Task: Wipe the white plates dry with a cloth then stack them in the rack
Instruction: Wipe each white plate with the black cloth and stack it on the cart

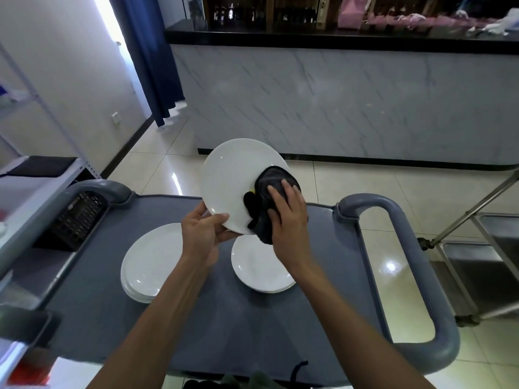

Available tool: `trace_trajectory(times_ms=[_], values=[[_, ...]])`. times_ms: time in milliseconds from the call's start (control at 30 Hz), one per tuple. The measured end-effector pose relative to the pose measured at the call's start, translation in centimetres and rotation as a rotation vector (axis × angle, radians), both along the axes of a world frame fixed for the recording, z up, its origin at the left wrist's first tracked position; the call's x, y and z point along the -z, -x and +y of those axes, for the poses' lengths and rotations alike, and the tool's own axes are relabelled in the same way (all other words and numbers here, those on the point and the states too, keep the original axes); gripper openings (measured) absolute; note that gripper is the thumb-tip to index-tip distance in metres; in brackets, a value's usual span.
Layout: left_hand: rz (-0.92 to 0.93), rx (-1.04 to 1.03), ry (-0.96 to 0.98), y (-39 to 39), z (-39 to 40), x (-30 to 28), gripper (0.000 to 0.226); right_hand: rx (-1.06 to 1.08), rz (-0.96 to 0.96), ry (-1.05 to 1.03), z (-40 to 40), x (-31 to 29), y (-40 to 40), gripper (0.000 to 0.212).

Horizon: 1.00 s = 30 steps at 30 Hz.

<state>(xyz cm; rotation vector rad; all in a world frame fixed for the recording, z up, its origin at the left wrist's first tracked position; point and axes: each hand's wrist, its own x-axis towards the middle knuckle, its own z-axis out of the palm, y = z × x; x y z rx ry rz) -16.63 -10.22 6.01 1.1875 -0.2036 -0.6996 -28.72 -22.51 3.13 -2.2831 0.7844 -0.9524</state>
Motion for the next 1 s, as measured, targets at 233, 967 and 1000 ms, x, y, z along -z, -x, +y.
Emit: trace_trajectory(times_ms=[233, 967, 1000], values=[[-0.055, 0.004, -0.019, 0.0, 0.4, -0.4, 0.041, -0.126, 0.022, 0.124, 2.7, 1.2, 0.2, 0.046], [-0.281, 0.295, -0.115, -1.5, 1.7, 0.2, 0.041, 0.051, -0.043, 0.234, -3.8, -2.3, 0.2, 0.049], [-0.293, 0.307, -0.114, -1.6, 1.8, 0.1, 0.041, 0.052, -0.054, 0.247, -3.8, -2.5, 0.1, 0.049]])
